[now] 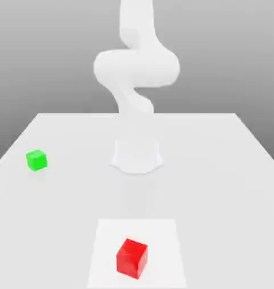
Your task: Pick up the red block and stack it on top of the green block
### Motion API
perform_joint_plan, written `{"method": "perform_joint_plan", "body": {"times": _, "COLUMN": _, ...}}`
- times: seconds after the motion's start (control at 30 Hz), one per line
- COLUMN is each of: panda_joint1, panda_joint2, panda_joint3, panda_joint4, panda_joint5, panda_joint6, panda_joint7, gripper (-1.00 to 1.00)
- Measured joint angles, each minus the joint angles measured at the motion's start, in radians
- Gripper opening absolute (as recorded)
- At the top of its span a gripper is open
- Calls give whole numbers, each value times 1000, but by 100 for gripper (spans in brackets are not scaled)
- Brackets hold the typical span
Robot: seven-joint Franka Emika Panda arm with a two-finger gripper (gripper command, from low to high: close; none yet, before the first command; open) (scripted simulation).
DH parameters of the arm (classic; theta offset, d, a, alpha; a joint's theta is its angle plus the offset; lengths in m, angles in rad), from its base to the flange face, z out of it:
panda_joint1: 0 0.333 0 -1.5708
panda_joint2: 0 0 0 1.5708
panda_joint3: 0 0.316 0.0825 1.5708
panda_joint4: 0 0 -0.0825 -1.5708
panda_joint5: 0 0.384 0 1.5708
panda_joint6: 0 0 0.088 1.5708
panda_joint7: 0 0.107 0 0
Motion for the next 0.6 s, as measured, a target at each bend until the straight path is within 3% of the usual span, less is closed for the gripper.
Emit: {"method": "perform_joint_plan", "body": {"times": 0.6, "panda_joint1": -102, "panda_joint2": 659, "panda_joint3": 76, "panda_joint4": -186, "panda_joint5": -65, "panda_joint6": 288, "panda_joint7": 316, "gripper": 0}}
